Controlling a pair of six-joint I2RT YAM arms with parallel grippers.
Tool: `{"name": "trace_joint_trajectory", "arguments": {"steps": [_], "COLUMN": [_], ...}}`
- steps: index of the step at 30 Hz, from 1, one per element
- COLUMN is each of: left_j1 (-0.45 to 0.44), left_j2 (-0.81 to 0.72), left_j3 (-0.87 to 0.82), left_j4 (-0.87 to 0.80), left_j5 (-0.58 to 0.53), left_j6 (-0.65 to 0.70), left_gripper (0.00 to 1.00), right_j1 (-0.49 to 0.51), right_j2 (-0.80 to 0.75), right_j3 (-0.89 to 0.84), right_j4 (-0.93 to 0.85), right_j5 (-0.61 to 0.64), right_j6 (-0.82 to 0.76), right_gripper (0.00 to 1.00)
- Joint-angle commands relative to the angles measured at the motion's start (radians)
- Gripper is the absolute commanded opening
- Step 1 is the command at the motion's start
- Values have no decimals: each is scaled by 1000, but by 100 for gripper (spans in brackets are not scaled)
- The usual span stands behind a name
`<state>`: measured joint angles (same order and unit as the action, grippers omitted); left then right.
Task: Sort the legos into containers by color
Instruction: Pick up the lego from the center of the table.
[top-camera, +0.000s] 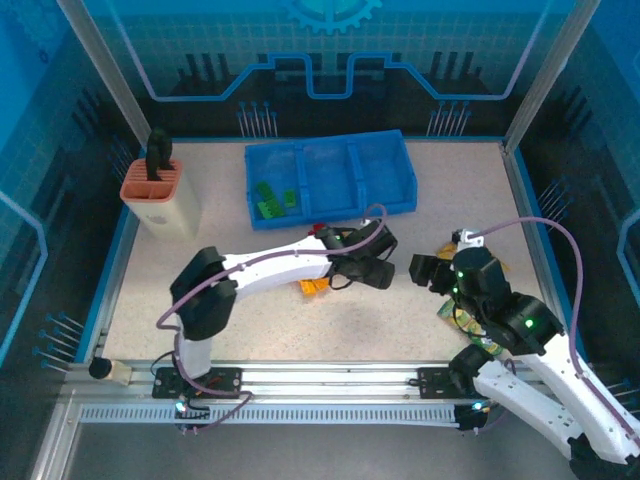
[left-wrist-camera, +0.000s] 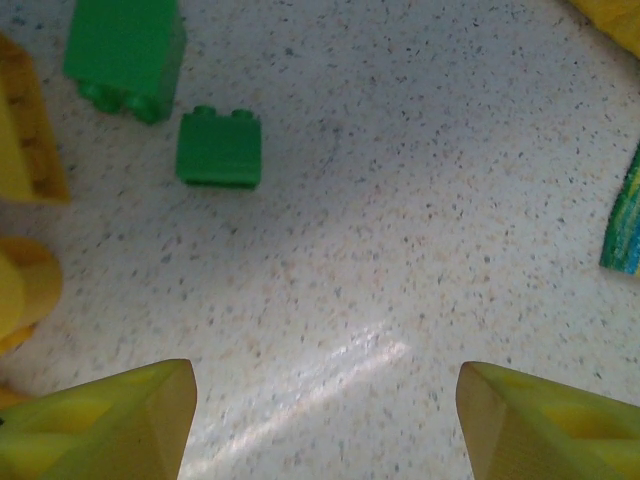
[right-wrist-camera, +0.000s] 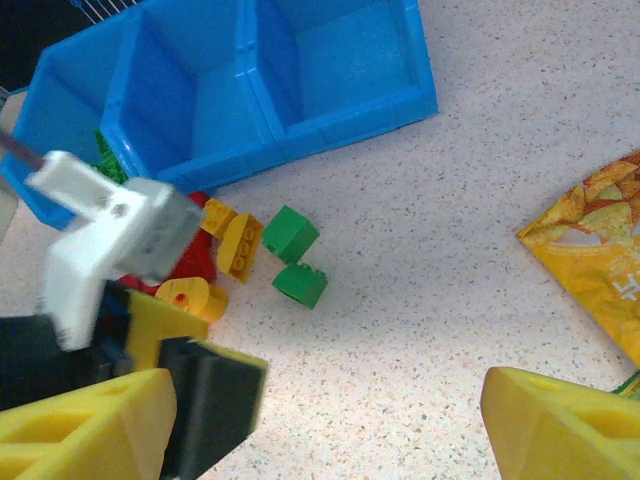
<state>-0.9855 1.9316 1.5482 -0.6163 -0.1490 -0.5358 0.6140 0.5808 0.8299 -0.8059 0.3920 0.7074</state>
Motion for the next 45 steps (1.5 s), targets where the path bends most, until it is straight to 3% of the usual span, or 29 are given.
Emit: {"name": "trace_joint_trajectory", "arguments": {"steps": [1,18,27,31,39,45], "left_j1": [26,105,111,111,111,110], "left_j2": [73,300,381,401,390,320], "left_j3": [74,244,348,370,362,324], "left_j4": [-56,-122,-158,-169,-196,-206], "left_j5": [15,15,20,17,-6,-17], "left_j6": [55,124,143,142,142,149], "left_gripper": [70,69,64,56,27,25], "right_j1": [-10,-10,-11,-11,-11,-11], "right_j2": [-19,-65,-99,-112,-127,-136], "right_j3": [-10,-86,-91,-94,-105,-114], "right_j4": [-30,-18,-44,-53,-53,-52], "right_j5": [1,-35,-26,-22,-24,-28], "right_j6": [20,52,63,68,82,86], "right_gripper": [81,82,81,81,81,81]}}
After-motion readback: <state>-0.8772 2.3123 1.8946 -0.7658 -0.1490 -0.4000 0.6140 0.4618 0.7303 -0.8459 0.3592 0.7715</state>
